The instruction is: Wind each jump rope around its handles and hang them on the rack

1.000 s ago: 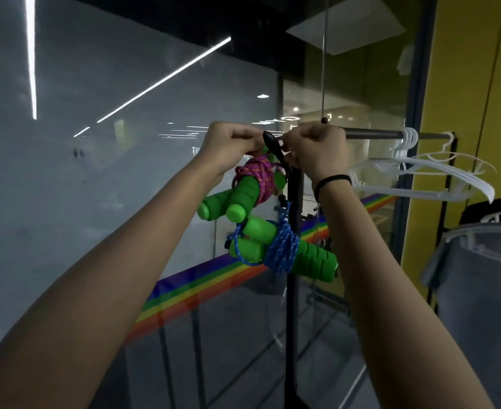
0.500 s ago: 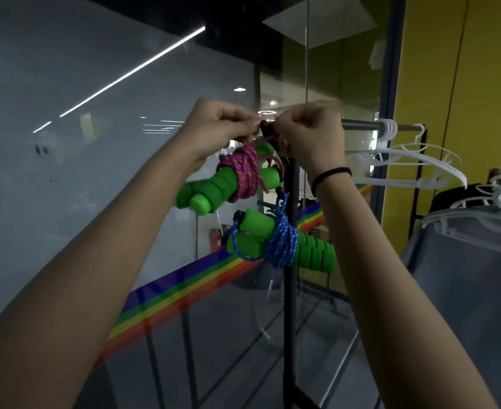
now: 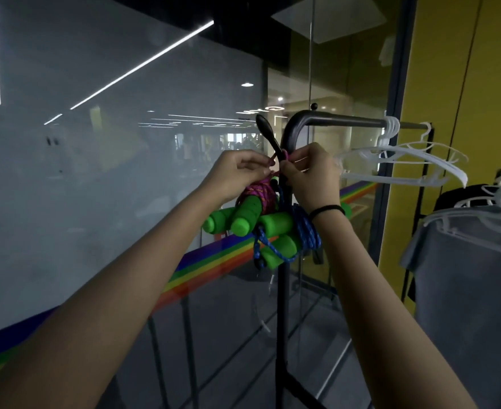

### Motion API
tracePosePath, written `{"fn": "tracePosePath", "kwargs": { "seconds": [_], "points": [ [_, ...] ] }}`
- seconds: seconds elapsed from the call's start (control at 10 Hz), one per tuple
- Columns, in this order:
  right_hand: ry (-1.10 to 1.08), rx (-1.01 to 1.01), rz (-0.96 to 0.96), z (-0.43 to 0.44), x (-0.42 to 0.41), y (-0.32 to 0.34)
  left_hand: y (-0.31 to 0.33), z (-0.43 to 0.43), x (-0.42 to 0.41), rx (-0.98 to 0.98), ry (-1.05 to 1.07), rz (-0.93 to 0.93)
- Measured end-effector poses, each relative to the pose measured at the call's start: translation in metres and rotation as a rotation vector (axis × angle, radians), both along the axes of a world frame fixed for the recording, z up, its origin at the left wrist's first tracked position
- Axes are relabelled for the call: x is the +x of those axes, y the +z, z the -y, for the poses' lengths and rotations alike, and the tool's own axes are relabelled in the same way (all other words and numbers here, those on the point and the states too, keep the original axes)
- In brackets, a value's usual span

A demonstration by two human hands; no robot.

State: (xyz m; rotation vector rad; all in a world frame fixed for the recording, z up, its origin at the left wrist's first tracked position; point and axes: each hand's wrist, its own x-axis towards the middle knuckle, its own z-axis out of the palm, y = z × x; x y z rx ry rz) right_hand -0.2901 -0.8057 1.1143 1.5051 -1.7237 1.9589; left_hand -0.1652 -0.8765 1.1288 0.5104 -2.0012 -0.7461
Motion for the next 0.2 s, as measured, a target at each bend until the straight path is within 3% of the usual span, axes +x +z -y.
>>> {"fn": "tracePosePath", "kwargs": {
  "seconds": [0.1, 0.2],
  "points": [
    [0.025, 0.024, 0.013, -0.005, 0.002, 0.0, 0.002, -0.014, 0.01, -0.002, 0.078, -0.033],
    [-0.081, -0.044, 0.008, -0.017, 0.007, 0.002, 0.004, -0.026, 0.023, 0.069, 0.14, -0.105]
  ]
}}
